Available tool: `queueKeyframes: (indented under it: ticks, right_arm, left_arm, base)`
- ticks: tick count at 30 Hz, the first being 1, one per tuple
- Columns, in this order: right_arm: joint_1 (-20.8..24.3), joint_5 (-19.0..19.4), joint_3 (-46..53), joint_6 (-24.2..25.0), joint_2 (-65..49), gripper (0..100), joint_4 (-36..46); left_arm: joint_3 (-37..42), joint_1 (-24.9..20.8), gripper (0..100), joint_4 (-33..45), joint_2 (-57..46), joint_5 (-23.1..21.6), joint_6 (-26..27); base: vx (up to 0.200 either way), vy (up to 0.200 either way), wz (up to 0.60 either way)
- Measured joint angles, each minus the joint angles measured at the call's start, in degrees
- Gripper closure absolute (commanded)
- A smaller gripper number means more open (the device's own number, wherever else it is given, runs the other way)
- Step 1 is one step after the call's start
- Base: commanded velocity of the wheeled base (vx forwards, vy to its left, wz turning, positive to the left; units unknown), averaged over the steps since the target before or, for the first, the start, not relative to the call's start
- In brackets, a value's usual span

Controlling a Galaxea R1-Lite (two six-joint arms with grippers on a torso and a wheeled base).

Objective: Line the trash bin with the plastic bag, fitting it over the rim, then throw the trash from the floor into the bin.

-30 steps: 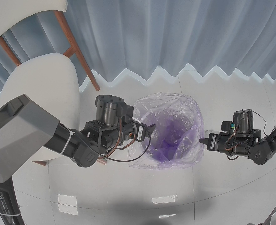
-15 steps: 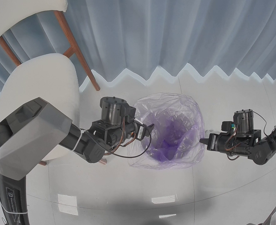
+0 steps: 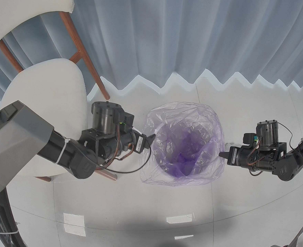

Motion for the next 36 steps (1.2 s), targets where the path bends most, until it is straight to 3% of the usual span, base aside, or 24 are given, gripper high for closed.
queueKeyframes:
  ticks: [7, 10, 15, 22, 36]
  right_arm:
    - [0.0, -0.7, -0.1, 0.0, 0.0, 100, 0.0]
    - [0.0, -1.0, -0.2, 0.0, 0.1, 100, 0.0]
    - [0.1, -1.2, -0.2, 0.2, 0.0, 100, 0.1]
    - [0.0, -1.3, -0.1, 0.4, 0.1, 100, 0.0]
    - [-0.1, -1.3, -0.2, 0.5, 0.0, 100, -0.1]
  left_arm:
    - [6.7, -8.3, 0, -0.2, -4.0, -0.4, -1.7]
    - [6.3, -9.8, 0, -0.3, -3.6, -0.8, -2.0]
    - [0.2, -9.1, 0, -0.2, 0.5, -1.1, -2.1]
    - [-9.1, -4.6, 0, 1.2, 7.5, -1.4, -2.2]
    - [-14.7, -3.0, 0, 0.9, 14.7, -1.3, -2.3]
  base:
    - [0.000, 0.000, 0.00]
    - [0.000, 0.000, 0.00]
    - [0.000, 0.000, 0.00]
    - [0.000, 0.000, 0.00]
    - [0.000, 0.000, 0.00]
